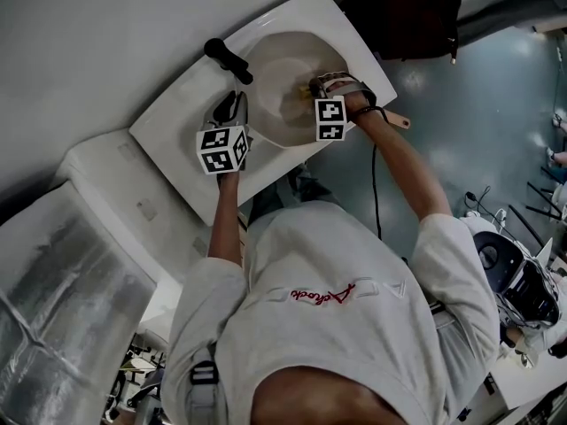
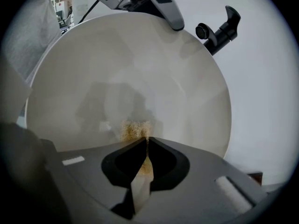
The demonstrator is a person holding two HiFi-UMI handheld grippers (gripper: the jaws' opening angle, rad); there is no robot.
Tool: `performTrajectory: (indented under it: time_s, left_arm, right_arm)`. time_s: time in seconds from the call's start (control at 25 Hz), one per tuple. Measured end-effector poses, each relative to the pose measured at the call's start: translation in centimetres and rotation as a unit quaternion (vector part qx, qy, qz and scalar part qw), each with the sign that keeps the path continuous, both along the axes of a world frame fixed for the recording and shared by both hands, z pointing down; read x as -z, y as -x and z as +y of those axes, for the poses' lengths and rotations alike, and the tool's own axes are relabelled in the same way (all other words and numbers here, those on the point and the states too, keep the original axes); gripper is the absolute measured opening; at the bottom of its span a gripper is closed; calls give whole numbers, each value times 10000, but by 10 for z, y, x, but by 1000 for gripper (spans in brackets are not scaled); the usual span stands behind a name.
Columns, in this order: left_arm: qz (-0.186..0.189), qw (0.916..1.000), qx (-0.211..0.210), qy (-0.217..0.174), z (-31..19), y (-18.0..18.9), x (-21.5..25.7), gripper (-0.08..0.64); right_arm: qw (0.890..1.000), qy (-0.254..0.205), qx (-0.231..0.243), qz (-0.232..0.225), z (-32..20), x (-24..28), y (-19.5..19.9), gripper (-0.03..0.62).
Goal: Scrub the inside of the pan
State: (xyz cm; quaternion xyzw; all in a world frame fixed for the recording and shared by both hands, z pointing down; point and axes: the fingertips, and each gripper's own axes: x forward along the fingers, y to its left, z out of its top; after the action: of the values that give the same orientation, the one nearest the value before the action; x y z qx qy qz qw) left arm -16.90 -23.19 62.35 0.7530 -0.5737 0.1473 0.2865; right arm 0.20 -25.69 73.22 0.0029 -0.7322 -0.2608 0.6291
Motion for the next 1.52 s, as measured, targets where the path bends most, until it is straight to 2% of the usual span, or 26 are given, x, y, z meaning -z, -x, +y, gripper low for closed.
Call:
performTrajectory:
  time_s: [0.48,0.8,1.08,1.52]
  left_arm:
    - [20,10000,-16,-26,1,0,0,71]
    - [22,10000,-37,-47,1,-1,1,72]
    - [34,10000,-23,-49,1,-1,1,72]
    - [42,10000,-11,-54,1,-1,1,72]
  right_arm:
    - [9994,215,243,99,41,-1,8,25]
    - [9985,311,442,9,67,-2,26,25]
    - [9979,328,562,-76,75,1,43,25]
    - [9976,256,500,-398,72,9,82,25]
